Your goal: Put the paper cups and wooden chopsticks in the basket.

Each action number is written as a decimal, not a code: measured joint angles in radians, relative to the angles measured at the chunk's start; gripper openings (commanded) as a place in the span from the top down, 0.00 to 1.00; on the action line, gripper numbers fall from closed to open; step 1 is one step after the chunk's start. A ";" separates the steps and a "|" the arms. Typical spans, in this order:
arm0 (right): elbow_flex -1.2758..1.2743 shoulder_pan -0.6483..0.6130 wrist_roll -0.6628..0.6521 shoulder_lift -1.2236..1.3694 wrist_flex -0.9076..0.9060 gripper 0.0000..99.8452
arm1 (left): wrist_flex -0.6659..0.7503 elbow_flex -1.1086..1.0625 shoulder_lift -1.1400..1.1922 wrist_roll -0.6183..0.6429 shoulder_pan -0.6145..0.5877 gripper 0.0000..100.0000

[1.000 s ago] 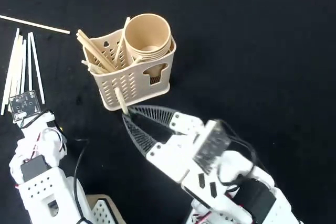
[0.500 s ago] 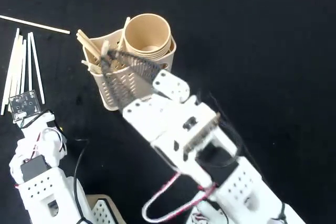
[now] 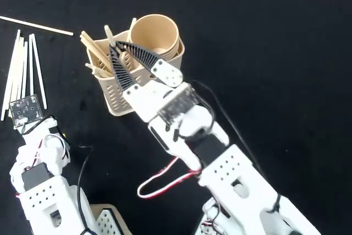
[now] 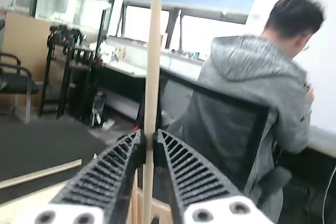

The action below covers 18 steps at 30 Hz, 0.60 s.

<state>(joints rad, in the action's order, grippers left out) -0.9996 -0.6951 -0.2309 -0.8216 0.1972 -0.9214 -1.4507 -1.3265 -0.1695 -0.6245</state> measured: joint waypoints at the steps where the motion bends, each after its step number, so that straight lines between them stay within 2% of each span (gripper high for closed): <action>1: -0.002 0.000 0.000 0.018 0.002 0.92 | 0.000 0.000 0.000 0.000 0.000 0.86; 5: -0.003 0.011 0.023 0.095 0.003 0.79 | 0.000 0.000 0.000 0.000 0.000 0.85; 9: -0.003 0.054 0.097 0.143 0.003 0.81 | 0.000 0.000 0.000 0.000 0.000 0.85; 14: 0.023 0.080 0.118 0.144 -0.003 0.83 | 0.000 0.008 0.000 -0.003 -0.006 0.85; 18: 0.137 0.115 0.118 0.143 -0.157 0.83 | -0.006 0.098 0.015 -0.046 -0.044 0.85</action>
<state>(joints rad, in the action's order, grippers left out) -0.8631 -0.5800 -0.1128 -0.6790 0.0407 -0.9275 -1.3525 -1.3111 -0.2156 -0.6690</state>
